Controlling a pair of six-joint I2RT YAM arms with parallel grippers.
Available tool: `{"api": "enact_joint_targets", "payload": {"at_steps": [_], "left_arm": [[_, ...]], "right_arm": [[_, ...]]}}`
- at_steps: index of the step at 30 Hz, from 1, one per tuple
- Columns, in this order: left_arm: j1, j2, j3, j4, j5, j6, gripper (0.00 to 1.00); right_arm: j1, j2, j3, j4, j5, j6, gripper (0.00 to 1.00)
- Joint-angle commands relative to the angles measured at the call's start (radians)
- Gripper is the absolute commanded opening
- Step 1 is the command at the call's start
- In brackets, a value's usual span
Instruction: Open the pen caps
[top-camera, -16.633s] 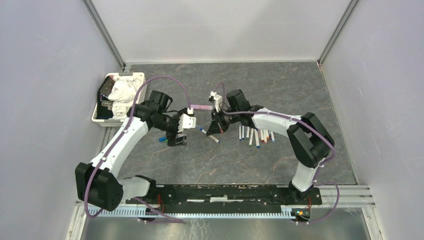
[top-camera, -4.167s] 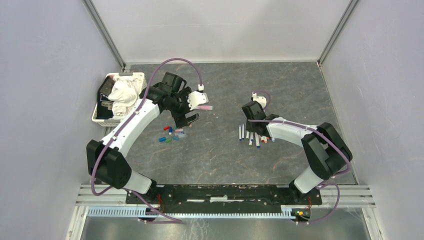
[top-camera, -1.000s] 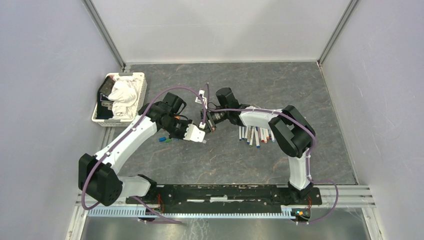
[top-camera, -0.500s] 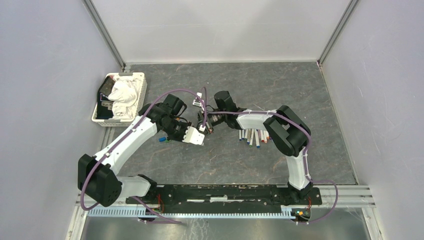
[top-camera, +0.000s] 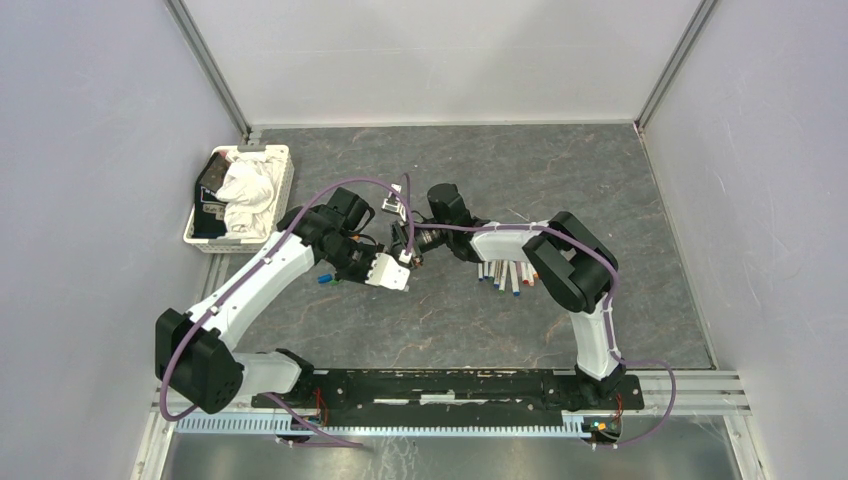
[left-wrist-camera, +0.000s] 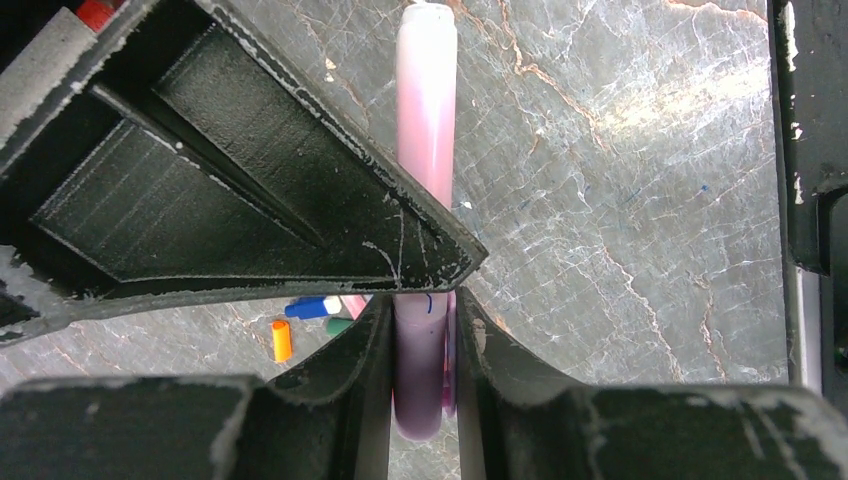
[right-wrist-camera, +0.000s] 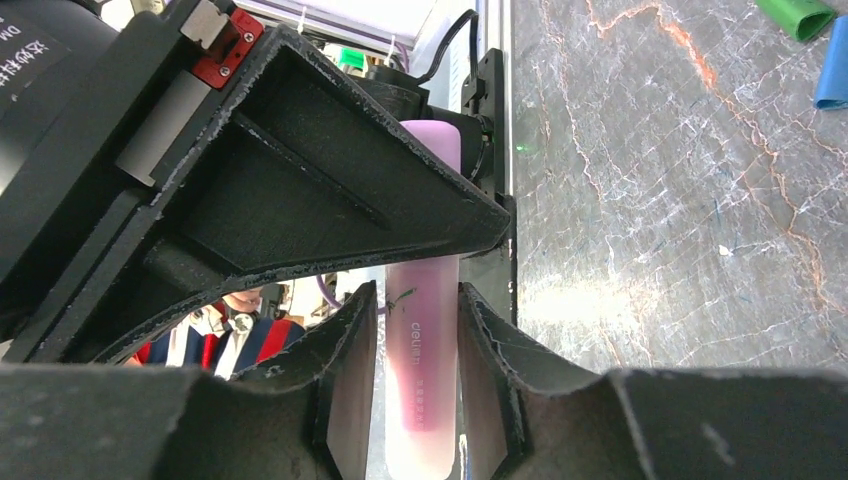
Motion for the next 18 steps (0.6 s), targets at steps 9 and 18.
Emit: {"api": "enact_joint_targets", "payload": {"at_steps": [9,18], "left_arm": [[-0.009,-0.001,0.049,0.075,-0.033,0.046,0.02],[0.098,0.05,0.058,0.107,-0.18,0.16,0.02]], "right_arm": [[0.014,-0.035,0.01,-0.164,-0.036,-0.177,0.0],[-0.044,-0.214,-0.207,-0.486,0.042,-0.49,0.0]]}}
